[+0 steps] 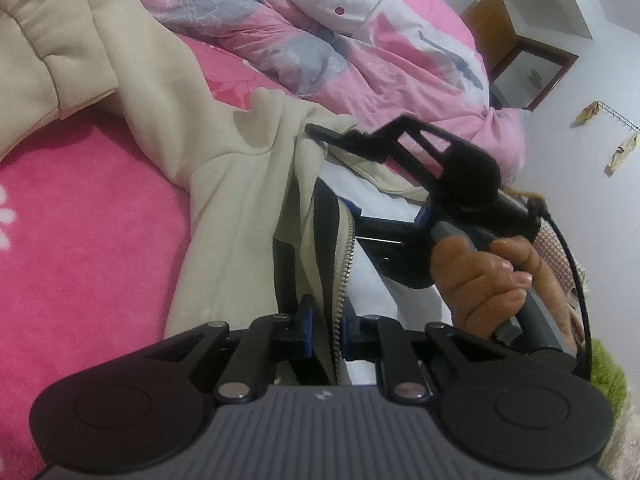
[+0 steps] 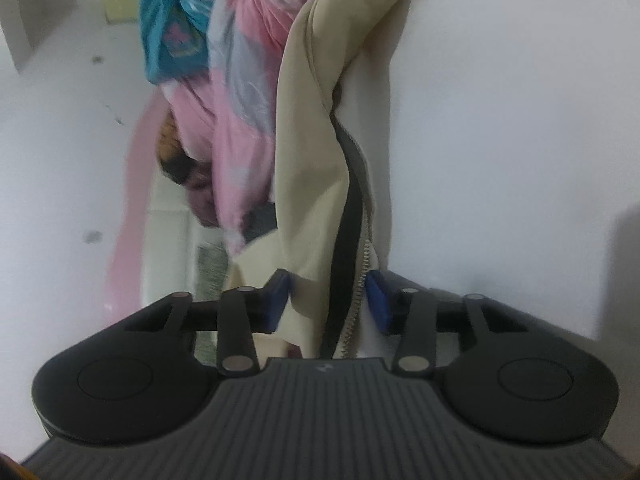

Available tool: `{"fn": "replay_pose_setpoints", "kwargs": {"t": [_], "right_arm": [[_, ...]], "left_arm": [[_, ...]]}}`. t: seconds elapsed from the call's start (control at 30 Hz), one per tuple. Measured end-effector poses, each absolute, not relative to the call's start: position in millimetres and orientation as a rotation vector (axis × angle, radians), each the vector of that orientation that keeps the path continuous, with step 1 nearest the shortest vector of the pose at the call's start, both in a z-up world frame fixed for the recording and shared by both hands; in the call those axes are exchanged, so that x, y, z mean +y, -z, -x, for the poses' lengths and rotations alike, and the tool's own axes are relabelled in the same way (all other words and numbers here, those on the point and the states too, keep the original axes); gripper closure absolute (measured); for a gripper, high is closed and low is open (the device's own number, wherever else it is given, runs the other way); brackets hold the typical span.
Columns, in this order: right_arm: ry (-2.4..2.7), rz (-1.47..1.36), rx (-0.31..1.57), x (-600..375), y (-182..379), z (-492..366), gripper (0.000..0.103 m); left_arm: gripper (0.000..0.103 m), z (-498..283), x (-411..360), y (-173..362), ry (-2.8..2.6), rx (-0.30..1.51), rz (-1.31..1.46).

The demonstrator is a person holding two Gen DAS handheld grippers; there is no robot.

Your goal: Fold clothes

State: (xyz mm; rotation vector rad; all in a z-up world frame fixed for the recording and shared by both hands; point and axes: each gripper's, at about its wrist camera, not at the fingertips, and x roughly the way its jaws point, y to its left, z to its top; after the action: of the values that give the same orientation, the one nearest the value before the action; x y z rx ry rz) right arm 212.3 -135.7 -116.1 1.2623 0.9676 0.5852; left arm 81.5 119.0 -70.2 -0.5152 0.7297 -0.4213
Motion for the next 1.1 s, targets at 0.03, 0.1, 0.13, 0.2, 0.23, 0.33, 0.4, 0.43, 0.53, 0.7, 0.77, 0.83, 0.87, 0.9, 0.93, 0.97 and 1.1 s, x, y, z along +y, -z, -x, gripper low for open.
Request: {"fn": "replay_pose_setpoints", "kwargs": {"t": [0.03, 0.1, 0.13, 0.2, 0.23, 0.33, 0.4, 0.43, 0.53, 0.7, 0.77, 0.83, 0.87, 0.9, 0.93, 0.97, 1.1], "right_arm": [[-0.591, -1.285, 0.952, -138, 119, -211, 0.069], [-0.601, -1.339, 0.916, -143, 125, -208, 0.073], [-0.606, -1.369, 0.896, -145, 128, -207, 0.074], [-0.611, -1.416, 0.862, -149, 133, -203, 0.077], [-0.619, -1.431, 0.838, -150, 134, -201, 0.078], [-0.659, -1.476, 0.773, -154, 136, -193, 0.079], [-0.695, -1.489, 0.728, -157, 135, -187, 0.081], [-0.714, -1.486, 0.706, -158, 134, -183, 0.081], [-0.728, -1.438, 0.654, -160, 121, -180, 0.082], [-0.748, -1.335, 0.578, -161, 98, -174, 0.082], [-0.755, -1.259, 0.560, -157, 87, -173, 0.082], [-0.744, -1.033, 0.525, -142, 64, -167, 0.085], [-0.736, -0.921, 0.507, -134, 52, -164, 0.086], [-0.727, -0.808, 0.488, -127, 41, -161, 0.086], [-0.712, -0.658, 0.461, -113, 29, -156, 0.086], [-0.709, -0.530, 0.444, -100, 20, -153, 0.086], [-0.675, -0.089, 0.464, -39, 9, -157, 0.083]], "left_arm": [[0.088, -82, 120, 70, 0.422, 0.730, 0.517], [0.088, -82, 121, 71, 0.425, 0.730, 0.521], [0.088, -82, 122, 71, 0.426, 0.729, 0.523], [0.088, -82, 122, 71, 0.427, 0.729, 0.524], [0.088, -82, 122, 71, 0.427, 0.729, 0.524], [0.088, -83, 122, 70, 0.428, 0.728, 0.525], [0.088, -83, 122, 70, 0.428, 0.727, 0.525], [0.088, -83, 122, 70, 0.428, 0.727, 0.525], [0.087, -84, 121, 69, 0.430, 0.726, 0.526], [0.087, -84, 121, 67, 0.436, 0.720, 0.524], [0.087, -83, 122, 65, 0.439, 0.717, 0.526], [0.087, -82, 123, 65, 0.444, 0.718, 0.528], [0.086, -82, 123, 64, 0.445, 0.720, 0.528], [0.085, -82, 123, 65, 0.446, 0.722, 0.529], [0.085, -82, 123, 65, 0.447, 0.720, 0.531], [0.085, -82, 123, 65, 0.447, 0.719, 0.532], [0.088, -84, 122, 69, 0.434, 0.729, 0.534]]}}
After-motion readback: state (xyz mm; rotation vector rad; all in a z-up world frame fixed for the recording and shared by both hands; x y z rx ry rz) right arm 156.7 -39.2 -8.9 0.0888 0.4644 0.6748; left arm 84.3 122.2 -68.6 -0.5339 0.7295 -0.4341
